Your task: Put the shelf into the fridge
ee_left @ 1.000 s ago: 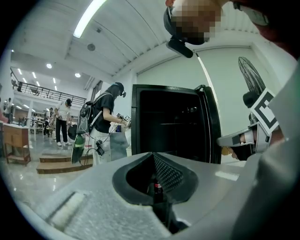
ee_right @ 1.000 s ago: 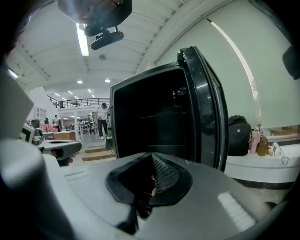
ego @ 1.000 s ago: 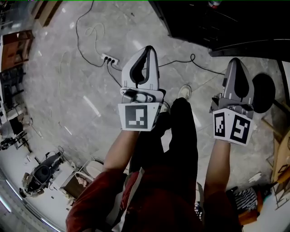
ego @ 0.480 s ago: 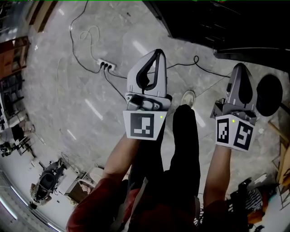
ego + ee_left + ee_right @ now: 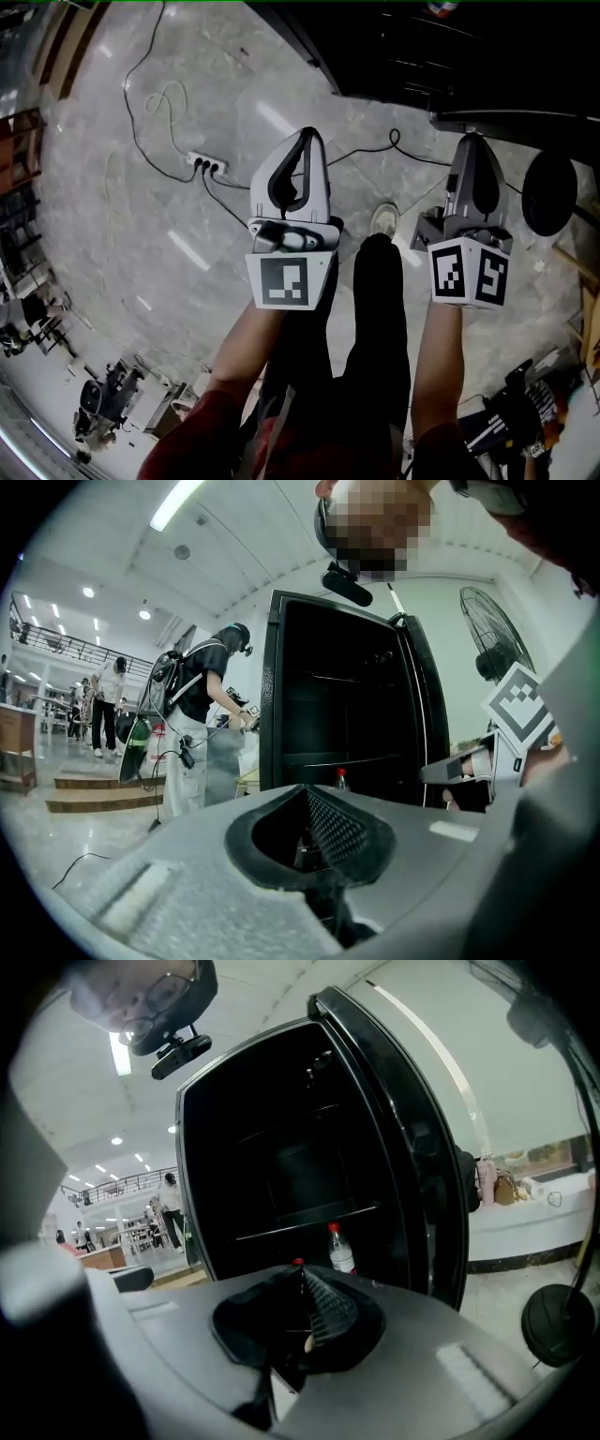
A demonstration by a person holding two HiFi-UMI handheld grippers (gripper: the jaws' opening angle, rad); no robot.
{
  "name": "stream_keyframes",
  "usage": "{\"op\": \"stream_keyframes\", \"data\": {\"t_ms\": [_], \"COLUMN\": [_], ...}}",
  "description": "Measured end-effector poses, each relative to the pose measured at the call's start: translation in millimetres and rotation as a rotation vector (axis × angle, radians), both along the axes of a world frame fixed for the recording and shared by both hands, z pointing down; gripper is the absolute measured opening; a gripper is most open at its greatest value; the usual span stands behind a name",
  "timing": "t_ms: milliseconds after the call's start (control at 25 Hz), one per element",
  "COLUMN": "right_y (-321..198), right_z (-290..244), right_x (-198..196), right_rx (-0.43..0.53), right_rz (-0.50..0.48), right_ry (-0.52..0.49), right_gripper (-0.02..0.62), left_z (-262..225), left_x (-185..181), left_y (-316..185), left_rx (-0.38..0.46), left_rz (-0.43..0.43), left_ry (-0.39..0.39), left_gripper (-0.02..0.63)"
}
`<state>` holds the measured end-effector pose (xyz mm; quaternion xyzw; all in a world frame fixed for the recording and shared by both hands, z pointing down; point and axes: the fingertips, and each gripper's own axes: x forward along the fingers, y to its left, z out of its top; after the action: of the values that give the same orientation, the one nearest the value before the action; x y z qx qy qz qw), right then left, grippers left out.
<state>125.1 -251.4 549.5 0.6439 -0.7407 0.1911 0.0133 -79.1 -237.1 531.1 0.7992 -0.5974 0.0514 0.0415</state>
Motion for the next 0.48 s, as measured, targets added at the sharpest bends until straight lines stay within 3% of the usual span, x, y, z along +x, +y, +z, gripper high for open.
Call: {"op": "stream_keyframes", "data": {"t_ms": [200, 320, 400, 480], "right_y": [-21, -38, -54, -67], "right_z": [8, 10, 10, 10], "right_x": [-6, -11, -17, -17], "right_rx": [-0.005, 0.009, 0.039, 0.069], "right_rz": [0.033, 0.031, 0.005, 0.005], "right_ry": [-0.125, -0.328, -0.487, -0.578], "right_gripper": [0.030, 0.067, 0.125, 0.159], "left_z": [4, 4, 5, 6], "left_x": [-4, -6, -7, -5], "left_y": [-7, -12, -15, -17], "left_rx": [-0.004, 0.000, 0.002, 0.004], "left_rz": [0.009, 0.011, 0.013, 0.022], "left_ry": [0.010, 0.018, 0.023, 0.028], "left_gripper": [0.005, 0.005, 0.005, 0.005]}}
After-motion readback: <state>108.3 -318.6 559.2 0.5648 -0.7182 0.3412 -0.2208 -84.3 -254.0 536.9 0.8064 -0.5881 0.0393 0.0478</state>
